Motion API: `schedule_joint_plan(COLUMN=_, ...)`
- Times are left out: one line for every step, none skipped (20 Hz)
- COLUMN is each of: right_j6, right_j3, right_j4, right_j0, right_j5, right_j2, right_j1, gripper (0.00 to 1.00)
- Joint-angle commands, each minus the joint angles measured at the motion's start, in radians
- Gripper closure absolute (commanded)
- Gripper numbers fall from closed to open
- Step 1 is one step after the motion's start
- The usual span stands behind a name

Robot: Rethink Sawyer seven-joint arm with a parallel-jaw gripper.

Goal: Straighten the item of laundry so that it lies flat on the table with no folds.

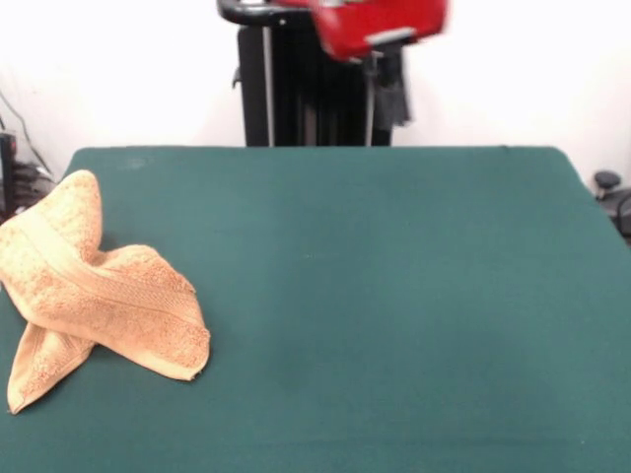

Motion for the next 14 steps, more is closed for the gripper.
schedule_joint_plan(right_j6=0.218, right_j3=-0.190, right_j4=0.043, right_j0=0.117, right_j5=0.191, right_j2=-0.063, right_j1=0.060, gripper=1.00)
schedule_joint_plan(right_j6=0.220, right_j3=-0.195, right_j4=0.049, right_j0=0.123, right_j5=0.205, right_j2=-0.070, right_j1=0.055, gripper=1.00)
schedule_joint_plan(right_j6=0.224, right_j3=-0.201, right_j4=0.056, right_j0=0.127, right_j5=0.219, right_j2=-0.079, right_j1=0.053, gripper=1.00)
schedule_joint_plan(right_j6=0.225, right_j3=-0.202, right_j4=0.061, right_j0=0.128, right_j5=0.221, right_j2=-0.088, right_j1=0.050, gripper=1.00)
schedule_joint_plan(right_j6=0.225, right_j3=-0.203, right_j4=0.063, right_j0=0.126, right_j5=0.220, right_j2=-0.098, right_j1=0.049, gripper=1.00)
schedule_joint_plan(right_j6=0.224, right_j3=-0.202, right_j4=0.064, right_j0=0.122, right_j5=0.206, right_j2=-0.108, right_j1=0.045, gripper=1.00)
schedule_joint_plan(right_j6=0.223, right_j3=-0.204, right_j4=0.069, right_j0=0.115, right_j5=0.206, right_j2=-0.115, right_j1=0.049, gripper=1.00)
schedule_joint_plan(right_j6=0.221, right_j3=-0.208, right_j4=0.072, right_j0=0.108, right_j5=0.214, right_j2=-0.124, right_j1=0.048, gripper=1.00)
schedule_joint_plan(right_j6=0.225, right_j3=-0.212, right_j4=0.074, right_j0=0.101, right_j5=0.218, right_j2=-0.136, right_j1=0.049, gripper=1.00)
schedule_joint_plan(right_j6=0.227, right_j3=-0.220, right_j4=0.074, right_j0=0.094, right_j5=0.227, right_j2=-0.148, right_j1=0.055, gripper=1.00)
schedule_joint_plan(right_j6=0.236, right_j3=-0.229, right_j4=0.074, right_j0=0.086, right_j5=0.231, right_j2=-0.166, right_j1=0.060, gripper=1.00)
schedule_joint_plan(right_j6=0.249, right_j3=-0.242, right_j4=0.070, right_j0=0.080, right_j5=0.238, right_j2=-0.189, right_j1=0.069, gripper=1.00)
schedule_joint_plan(right_j6=0.265, right_j3=-0.260, right_j4=0.064, right_j0=0.075, right_j5=0.246, right_j2=-0.214, right_j1=0.080, gripper=1.00)
schedule_joint_plan(right_j6=0.291, right_j3=-0.277, right_j4=0.060, right_j0=0.072, right_j5=0.236, right_j2=-0.244, right_j1=0.091, gripper=1.00)
